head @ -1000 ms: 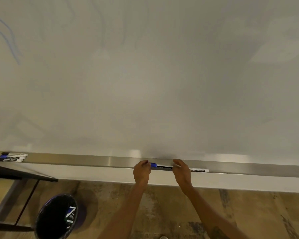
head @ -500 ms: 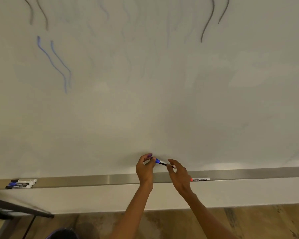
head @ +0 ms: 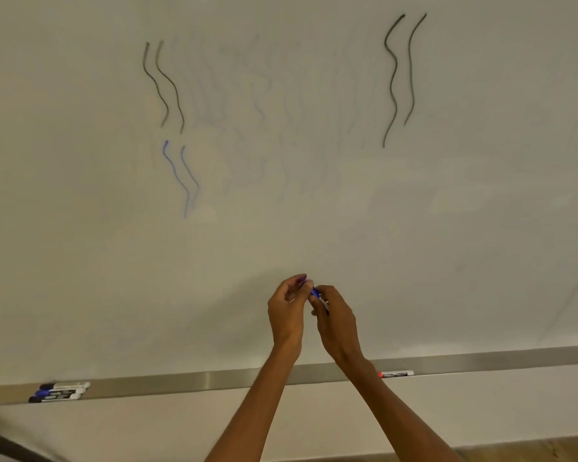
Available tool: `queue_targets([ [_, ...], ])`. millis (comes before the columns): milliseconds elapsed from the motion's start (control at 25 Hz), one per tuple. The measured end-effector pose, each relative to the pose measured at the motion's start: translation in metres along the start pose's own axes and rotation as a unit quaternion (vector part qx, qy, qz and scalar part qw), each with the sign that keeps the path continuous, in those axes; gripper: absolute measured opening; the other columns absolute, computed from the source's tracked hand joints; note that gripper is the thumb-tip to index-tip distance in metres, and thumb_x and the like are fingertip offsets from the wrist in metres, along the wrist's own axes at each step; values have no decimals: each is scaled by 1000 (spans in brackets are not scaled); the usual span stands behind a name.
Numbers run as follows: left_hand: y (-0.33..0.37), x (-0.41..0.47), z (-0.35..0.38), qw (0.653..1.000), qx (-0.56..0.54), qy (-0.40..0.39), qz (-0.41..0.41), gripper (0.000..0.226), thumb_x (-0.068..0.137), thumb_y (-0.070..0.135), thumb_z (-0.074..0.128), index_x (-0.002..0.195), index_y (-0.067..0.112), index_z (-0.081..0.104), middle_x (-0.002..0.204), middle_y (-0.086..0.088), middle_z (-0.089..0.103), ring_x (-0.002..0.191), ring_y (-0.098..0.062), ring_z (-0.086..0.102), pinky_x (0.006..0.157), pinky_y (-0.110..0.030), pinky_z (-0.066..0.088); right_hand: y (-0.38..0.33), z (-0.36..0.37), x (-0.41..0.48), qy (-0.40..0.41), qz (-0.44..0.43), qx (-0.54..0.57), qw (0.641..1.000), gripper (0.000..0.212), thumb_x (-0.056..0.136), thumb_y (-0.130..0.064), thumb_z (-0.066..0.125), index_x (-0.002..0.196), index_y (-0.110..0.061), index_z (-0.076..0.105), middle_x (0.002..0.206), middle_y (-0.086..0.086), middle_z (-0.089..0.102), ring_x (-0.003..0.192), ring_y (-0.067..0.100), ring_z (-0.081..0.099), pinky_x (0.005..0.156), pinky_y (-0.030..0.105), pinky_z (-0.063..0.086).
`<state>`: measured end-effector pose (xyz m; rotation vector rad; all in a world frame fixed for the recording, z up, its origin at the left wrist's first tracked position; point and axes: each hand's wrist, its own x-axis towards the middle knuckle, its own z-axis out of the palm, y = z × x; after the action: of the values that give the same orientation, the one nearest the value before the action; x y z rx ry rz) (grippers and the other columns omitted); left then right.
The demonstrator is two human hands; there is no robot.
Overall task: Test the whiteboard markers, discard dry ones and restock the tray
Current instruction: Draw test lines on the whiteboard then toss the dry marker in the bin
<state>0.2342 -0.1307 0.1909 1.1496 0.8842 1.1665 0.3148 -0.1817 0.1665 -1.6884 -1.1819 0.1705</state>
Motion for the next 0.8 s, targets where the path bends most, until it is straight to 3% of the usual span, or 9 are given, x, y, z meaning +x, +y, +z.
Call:
queue_targets([
  [120,21,-12,-3,1000,-13,-28,3,21,95,30,65,110,19,75,101,8,77,100,-11,71,91,-27,57,-30,-4,-5,11,-3,-2,1000,23,104,-26,46,121,-14,56,105,-8,63,87,6,61,75,11,49],
  [240,37,-28,-1,998,-46,-39,-5,22,99,27,58,108,16,74,100,5,77,98,-13,72,89,-25,57,-51,-9,-14,25,6,-67,997,20,104,-31,44,111,-17,55,90,-7,63,68,5,56,61,15,41],
  [320,48,-38,2,997,-69,-35,-24,22,100,24,56,106,13,74,97,1,77,93,-16,74,84,-25,59,-62,-16,-20,26,17,-130,991,24,104,-36,42,113,-18,54,90,-6,66,67,7,55,55,11,37],
  [440,57,-45,6,997,-58,-53,-24,21,100,22,57,103,11,75,94,-3,77,91,-20,74,86,-31,60,-74,-31,-27,37,24,-184,982,33,103,-42,41,119,-16,52,94,-4,68,66,7,53,56,10,33],
  [640,75,-54,19,996,-60,-64,-14,18,98,22,60,90,18,75,84,3,77,86,-19,73,84,-31,60,-87,-51,-27,40,42,-218,974,38,102,-46,41,121,-15,50,100,-1,70,69,7,52,67,20,43],
  [800,88,-55,40,994,-67,-81,-11,17,98,22,61,91,16,76,86,-1,77,88,-21,74,89,-37,59,-92,-72,-15,47,41,-226,972,39,102,-46,40,122,-14,50,101,1,70,70,8,53,69,22,46],
])
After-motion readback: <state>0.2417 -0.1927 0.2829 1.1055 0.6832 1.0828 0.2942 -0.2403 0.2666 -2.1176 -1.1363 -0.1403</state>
